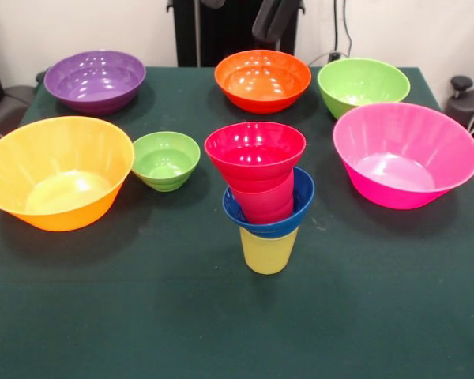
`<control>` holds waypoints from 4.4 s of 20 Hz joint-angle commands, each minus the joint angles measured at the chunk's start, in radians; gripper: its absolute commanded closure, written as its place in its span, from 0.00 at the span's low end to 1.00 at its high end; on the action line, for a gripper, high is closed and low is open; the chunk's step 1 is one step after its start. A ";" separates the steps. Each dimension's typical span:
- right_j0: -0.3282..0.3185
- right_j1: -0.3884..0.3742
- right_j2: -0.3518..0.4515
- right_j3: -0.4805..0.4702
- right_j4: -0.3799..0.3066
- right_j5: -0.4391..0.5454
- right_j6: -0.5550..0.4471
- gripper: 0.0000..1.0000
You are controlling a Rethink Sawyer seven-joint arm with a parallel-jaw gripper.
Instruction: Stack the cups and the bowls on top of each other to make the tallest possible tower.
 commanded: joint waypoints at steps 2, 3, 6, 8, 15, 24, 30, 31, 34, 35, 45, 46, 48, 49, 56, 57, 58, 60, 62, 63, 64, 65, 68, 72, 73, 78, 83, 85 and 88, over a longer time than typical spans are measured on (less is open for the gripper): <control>0.084 -0.105 0.151 0.335 -0.107 -0.127 0.007 0.00; 0.098 -0.123 0.156 0.379 -0.112 -0.151 0.007 0.00; 0.124 -0.159 0.173 0.474 -0.122 -0.218 0.010 0.00; 0.139 -0.183 0.186 0.536 -0.126 -0.260 0.012 0.00; 0.191 -0.184 0.156 0.627 -0.159 -0.299 0.070 0.00; 0.231 -0.213 0.151 0.735 -0.148 -0.364 0.118 0.00; 0.295 -0.203 0.129 0.779 -0.134 -0.394 0.176 0.00; 0.312 -0.198 0.127 0.788 -0.130 -0.401 0.188 0.00; 0.355 -0.187 0.119 0.805 -0.123 -0.412 0.214 0.00; 0.381 -0.176 0.111 0.811 -0.122 -0.417 0.230 0.00; 0.528 -0.151 0.122 0.884 -0.087 -0.516 0.273 0.00; 0.536 -0.148 0.123 0.891 -0.085 -0.526 0.275 0.00; 0.553 -0.144 0.125 0.909 -0.083 -0.549 0.275 0.00; 0.562 -0.146 0.132 0.925 -0.081 -0.567 0.274 0.00; 0.626 -0.133 0.138 0.993 -0.047 -0.615 0.296 0.00; 0.642 -0.126 0.133 1.000 -0.041 -0.618 0.304 0.00; 0.650 -0.123 0.133 1.006 -0.033 -0.625 0.305 0.00; 0.669 -0.116 0.136 1.022 -0.020 -0.643 0.311 0.00; 0.689 -0.107 0.135 1.035 -0.011 -0.651 0.315 0.00; 0.699 -0.102 0.138 1.045 -0.007 -0.664 0.319 0.00; 0.704 -0.098 0.140 1.050 -0.002 -0.671 0.320 0.00; 0.716 -0.090 0.143 1.058 0.004 -0.682 0.331 0.00; 0.732 -0.075 0.140 1.066 0.012 -0.689 0.343 0.00; 0.753 -0.060 0.151 1.082 0.021 -0.715 0.362 0.00; 0.758 -0.056 0.158 1.087 0.023 -0.726 0.368 0.00; 0.772 -0.041 0.180 1.107 0.026 -0.764 0.390 0.00; 0.796 -0.004 0.203 1.111 0.041 -0.796 0.423 0.00; 0.810 0.021 0.210 1.107 0.056 -0.812 0.441 0.00; 0.830 0.048 0.216 1.106 0.074 -0.818 0.457 0.00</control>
